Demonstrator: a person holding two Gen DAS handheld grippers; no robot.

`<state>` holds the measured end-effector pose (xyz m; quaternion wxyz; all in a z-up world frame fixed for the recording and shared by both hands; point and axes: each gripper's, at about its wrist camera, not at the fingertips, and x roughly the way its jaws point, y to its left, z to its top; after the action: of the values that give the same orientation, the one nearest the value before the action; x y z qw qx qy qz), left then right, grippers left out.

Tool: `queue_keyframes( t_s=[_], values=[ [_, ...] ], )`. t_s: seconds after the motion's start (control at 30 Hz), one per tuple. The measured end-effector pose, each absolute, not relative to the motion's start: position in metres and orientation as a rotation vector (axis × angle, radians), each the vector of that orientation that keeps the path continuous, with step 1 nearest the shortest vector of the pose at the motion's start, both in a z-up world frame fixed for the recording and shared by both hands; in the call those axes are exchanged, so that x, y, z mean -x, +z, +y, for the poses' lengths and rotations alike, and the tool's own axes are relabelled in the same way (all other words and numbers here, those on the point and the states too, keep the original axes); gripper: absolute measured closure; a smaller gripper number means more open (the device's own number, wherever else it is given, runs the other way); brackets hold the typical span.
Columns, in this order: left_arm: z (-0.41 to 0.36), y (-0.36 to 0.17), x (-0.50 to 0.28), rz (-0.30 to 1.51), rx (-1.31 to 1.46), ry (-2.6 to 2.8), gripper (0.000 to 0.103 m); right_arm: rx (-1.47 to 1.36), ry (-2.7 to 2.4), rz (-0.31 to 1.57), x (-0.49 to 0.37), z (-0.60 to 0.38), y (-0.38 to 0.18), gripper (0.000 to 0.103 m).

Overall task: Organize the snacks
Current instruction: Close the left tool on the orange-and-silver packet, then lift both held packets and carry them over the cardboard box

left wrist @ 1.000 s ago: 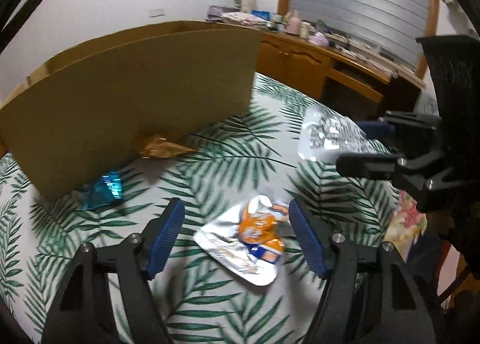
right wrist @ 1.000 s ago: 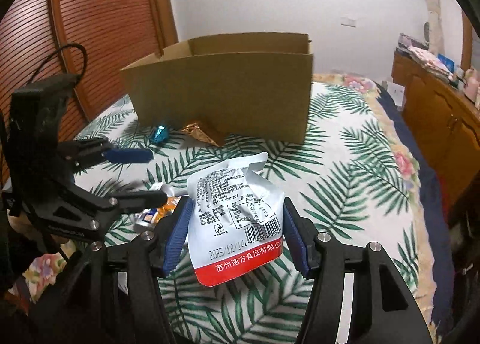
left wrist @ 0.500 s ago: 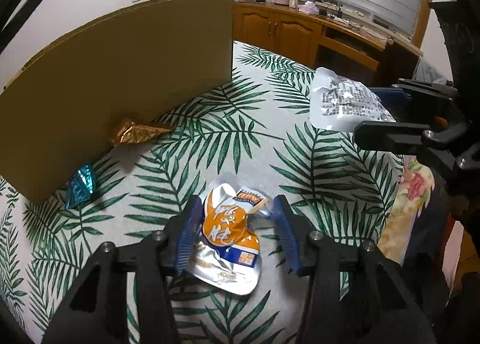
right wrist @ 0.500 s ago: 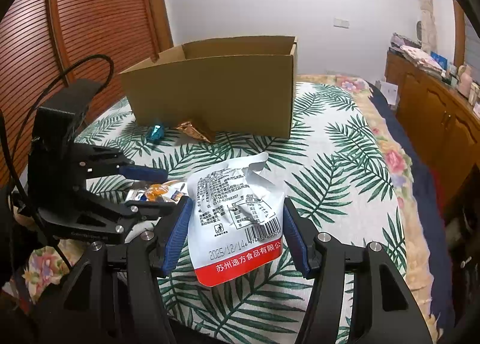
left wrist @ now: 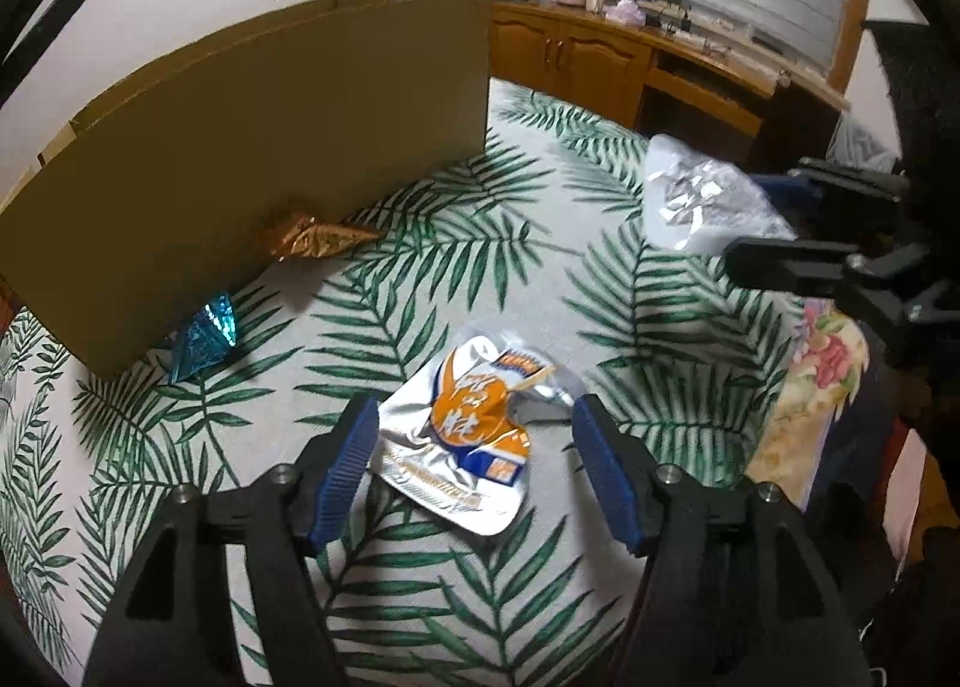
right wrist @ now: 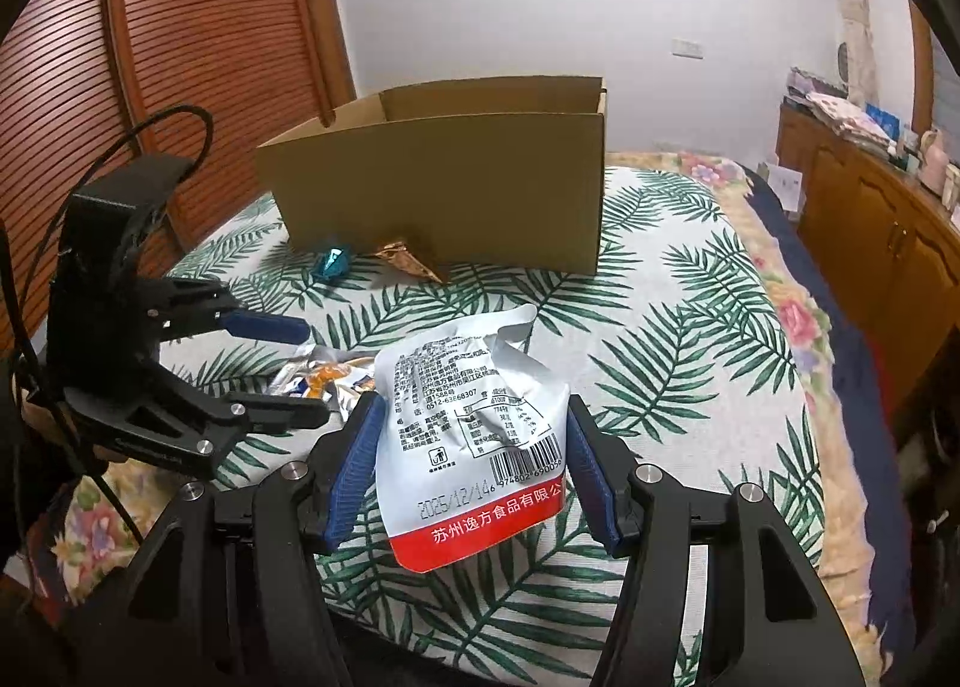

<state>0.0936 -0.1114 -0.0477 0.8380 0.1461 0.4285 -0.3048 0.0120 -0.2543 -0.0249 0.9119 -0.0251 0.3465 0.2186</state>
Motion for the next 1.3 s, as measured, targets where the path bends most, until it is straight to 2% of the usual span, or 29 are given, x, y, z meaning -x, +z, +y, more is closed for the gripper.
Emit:
queue_keyframes(
  t_s=[0.47, 0.5, 0.6, 0.63, 1.3],
  values=[
    [-0.119, -0.057, -0.121, 0.950, -0.294, -0.602, 0.036, 0.054, 0.442, 0.725, -0.012, -0.256, -0.027, 0.042],
    [-0.118, -0.057, -0.120, 0.947, -0.285, -0.602, 0.042, 0.056, 0.442, 0.727, -0.012, -0.255, -0.028, 0.042],
    [-0.116, -0.056, -0.119, 0.944, -0.262, -0.615, 0.048, 0.061, 0.445, 0.730, -0.012, -0.252, -0.028, 0.042],
    [-0.115, -0.055, -0.116, 0.937, -0.251, -0.639, 0.065, 0.062, 0.446, 0.731, -0.012, -0.251, -0.029, 0.042],
    [-0.088, -0.026, -0.098, 0.784, -0.139, -0.566, 0.068, 0.058, 0.463, 0.722, -0.010, -0.239, -0.027, 0.042]
  ],
)
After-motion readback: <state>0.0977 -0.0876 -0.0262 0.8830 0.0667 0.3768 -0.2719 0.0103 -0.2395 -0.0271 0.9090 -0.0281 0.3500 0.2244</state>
